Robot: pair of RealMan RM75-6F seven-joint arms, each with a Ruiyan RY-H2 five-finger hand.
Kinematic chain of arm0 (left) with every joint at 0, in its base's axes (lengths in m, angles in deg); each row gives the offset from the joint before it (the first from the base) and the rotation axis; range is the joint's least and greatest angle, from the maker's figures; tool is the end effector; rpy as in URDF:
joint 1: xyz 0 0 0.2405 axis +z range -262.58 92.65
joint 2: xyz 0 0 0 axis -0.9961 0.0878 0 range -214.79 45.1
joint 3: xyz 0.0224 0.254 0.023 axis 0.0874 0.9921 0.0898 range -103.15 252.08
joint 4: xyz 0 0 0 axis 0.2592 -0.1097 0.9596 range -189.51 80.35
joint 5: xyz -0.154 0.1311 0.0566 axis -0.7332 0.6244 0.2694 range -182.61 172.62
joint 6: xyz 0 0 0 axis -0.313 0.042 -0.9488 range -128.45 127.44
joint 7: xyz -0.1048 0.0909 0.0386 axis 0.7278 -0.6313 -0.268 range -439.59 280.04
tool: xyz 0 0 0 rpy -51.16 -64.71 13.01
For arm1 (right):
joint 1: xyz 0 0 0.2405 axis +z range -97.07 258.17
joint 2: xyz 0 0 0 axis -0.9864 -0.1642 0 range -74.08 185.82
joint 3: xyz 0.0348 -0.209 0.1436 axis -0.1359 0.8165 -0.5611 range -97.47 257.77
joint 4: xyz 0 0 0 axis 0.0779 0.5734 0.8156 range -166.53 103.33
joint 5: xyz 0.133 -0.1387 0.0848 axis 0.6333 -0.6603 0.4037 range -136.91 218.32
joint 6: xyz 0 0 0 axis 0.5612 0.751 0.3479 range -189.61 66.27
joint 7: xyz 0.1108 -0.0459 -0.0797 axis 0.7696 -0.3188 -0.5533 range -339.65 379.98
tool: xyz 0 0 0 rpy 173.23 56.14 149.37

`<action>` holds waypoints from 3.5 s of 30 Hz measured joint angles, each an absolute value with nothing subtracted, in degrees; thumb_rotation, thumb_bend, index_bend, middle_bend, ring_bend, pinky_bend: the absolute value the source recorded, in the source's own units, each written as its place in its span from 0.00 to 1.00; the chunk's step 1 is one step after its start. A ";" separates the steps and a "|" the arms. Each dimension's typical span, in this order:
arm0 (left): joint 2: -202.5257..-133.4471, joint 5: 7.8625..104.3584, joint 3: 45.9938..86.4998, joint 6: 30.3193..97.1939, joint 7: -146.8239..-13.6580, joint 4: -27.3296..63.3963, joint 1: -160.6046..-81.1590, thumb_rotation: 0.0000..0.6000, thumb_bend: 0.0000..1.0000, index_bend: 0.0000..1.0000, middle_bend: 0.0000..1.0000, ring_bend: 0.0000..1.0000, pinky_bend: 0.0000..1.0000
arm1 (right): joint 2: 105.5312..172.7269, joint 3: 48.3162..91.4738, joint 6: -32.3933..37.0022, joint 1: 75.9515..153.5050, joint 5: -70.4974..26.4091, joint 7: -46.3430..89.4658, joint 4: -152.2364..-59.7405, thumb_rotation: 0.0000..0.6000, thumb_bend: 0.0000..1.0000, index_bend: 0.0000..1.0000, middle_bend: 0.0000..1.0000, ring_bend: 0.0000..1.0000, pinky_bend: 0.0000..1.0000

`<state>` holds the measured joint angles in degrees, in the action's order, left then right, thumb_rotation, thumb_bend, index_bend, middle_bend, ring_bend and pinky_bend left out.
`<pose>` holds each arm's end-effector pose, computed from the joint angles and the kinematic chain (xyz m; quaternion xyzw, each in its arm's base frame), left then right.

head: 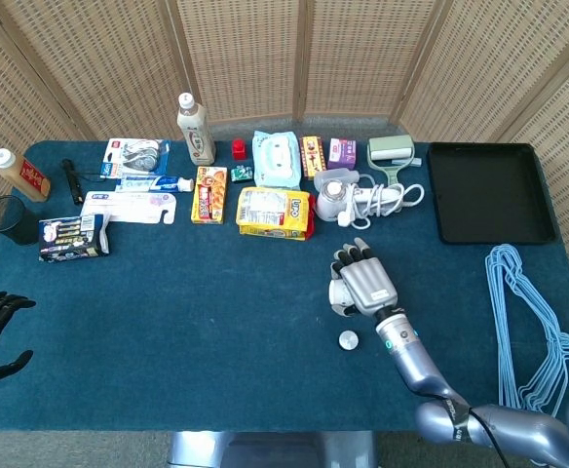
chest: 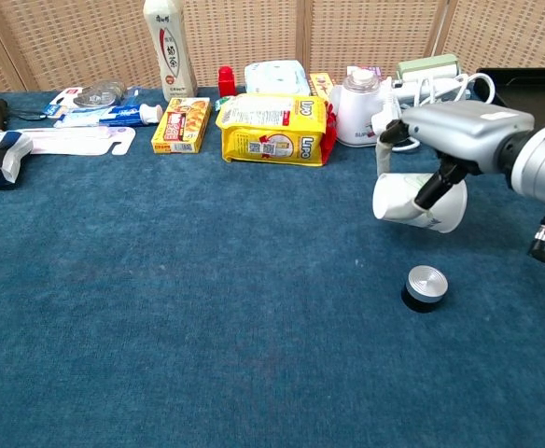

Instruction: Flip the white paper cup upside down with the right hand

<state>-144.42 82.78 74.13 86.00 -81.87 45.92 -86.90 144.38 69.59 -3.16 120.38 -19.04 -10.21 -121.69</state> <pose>-0.2951 0.1549 0.1671 -0.5935 -0.4091 -0.3816 0.5786 -0.1485 -0.3278 -0.0122 0.7422 -0.3646 0.3450 0.4440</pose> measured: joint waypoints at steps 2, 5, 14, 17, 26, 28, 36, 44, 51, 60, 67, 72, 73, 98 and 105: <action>-144.36 82.83 74.13 86.08 -81.94 45.98 -86.90 1.00 0.18 0.28 0.28 0.17 0.18 | 143.25 68.65 -3.65 119.91 -17.75 -7.41 -123.57 0.80 0.25 0.52 0.24 0.15 0.04; -144.16 82.97 74.19 86.16 -81.99 46.19 -86.87 1.00 0.18 0.28 0.28 0.17 0.18 | 141.94 67.71 -4.42 119.04 -16.36 -2.92 -126.02 0.79 0.25 0.52 0.24 0.15 0.04; -143.18 83.48 74.20 86.84 -82.36 47.19 -86.70 1.00 0.18 0.28 0.28 0.17 0.18 | 139.95 65.98 -6.99 116.03 -14.80 12.56 -132.44 0.79 0.25 0.52 0.24 0.15 0.03; -143.06 83.45 74.29 87.03 -82.44 47.27 -86.50 1.00 0.18 0.28 0.28 0.17 0.18 | 139.62 65.79 -8.15 115.17 -14.94 16.93 -133.80 0.79 0.24 0.52 0.24 0.15 0.03; -142.03 83.93 74.45 87.83 -82.75 48.17 -86.09 1.00 0.18 0.28 0.28 0.17 0.18 | 140.20 67.35 -8.72 112.38 -19.91 25.81 -134.47 0.79 0.24 0.52 0.24 0.15 0.03; -141.88 84.16 74.50 87.94 -82.95 48.45 -86.04 1.00 0.18 0.28 0.28 0.17 0.18 | 140.40 67.96 -8.65 111.81 -21.19 27.46 -134.16 0.79 0.24 0.52 0.24 0.15 0.03; -141.31 84.95 74.73 88.64 -83.70 49.52 -85.69 1.00 0.18 0.28 0.28 0.17 0.18 | 140.89 69.45 -8.85 110.50 -24.92 32.72 -131.70 0.79 0.24 0.52 0.24 0.15 0.01; -140.97 85.33 74.81 88.88 -84.36 50.36 -85.54 1.00 0.18 0.28 0.28 0.17 0.18 | 140.59 70.87 -9.32 109.79 -29.60 37.33 -128.21 0.79 0.24 0.50 0.23 0.14 0.00; -140.70 85.83 74.79 89.17 -84.80 50.95 -85.50 1.00 0.18 0.28 0.28 0.17 0.18 | 138.88 73.12 -9.85 109.43 -35.41 41.74 -125.00 0.79 0.24 0.34 0.18 0.10 0.00; -140.68 86.22 74.78 89.01 -85.36 51.51 -85.67 1.00 0.18 0.28 0.28 0.17 0.18 | 135.35 75.10 -8.69 108.76 -40.55 46.75 -123.91 0.79 0.25 0.23 0.14 0.08 0.00; -140.87 86.20 74.77 88.94 -85.33 51.48 -85.67 1.00 0.18 0.28 0.28 0.17 0.18 | 131.85 75.16 -7.45 109.10 -42.47 47.07 -125.87 0.79 0.25 0.23 0.14 0.07 0.00; -141.24 85.70 74.84 88.96 -84.83 50.88 -85.44 1.00 0.18 0.28 0.28 0.17 0.18 | 130.71 74.12 -5.72 109.33 -42.54 45.01 -126.92 0.79 0.26 0.35 0.18 0.14 0.01; -141.30 85.63 74.85 89.01 -84.68 50.71 -85.37 1.00 0.18 0.28 0.28 0.17 0.18 | 130.74 73.91 -5.09 109.26 -42.49 44.09 -126.90 0.79 0.26 0.38 0.20 0.16 0.03; -145.80 83.18 74.62 93.44 -77.97 41.95 -81.83 1.00 0.18 0.28 0.28 0.17 0.18 | 125.94 75.38 15.72 99.19 -40.76 7.00 -131.33 0.79 0.26 0.44 0.27 0.20 0.12; -147.40 82.46 75.09 94.46 -75.88 39.35 -80.03 1.00 0.18 0.28 0.28 0.17 0.18 | 124.80 77.51 20.26 94.84 -41.98 5.01 -132.66 0.79 0.26 0.44 0.28 0.20 0.11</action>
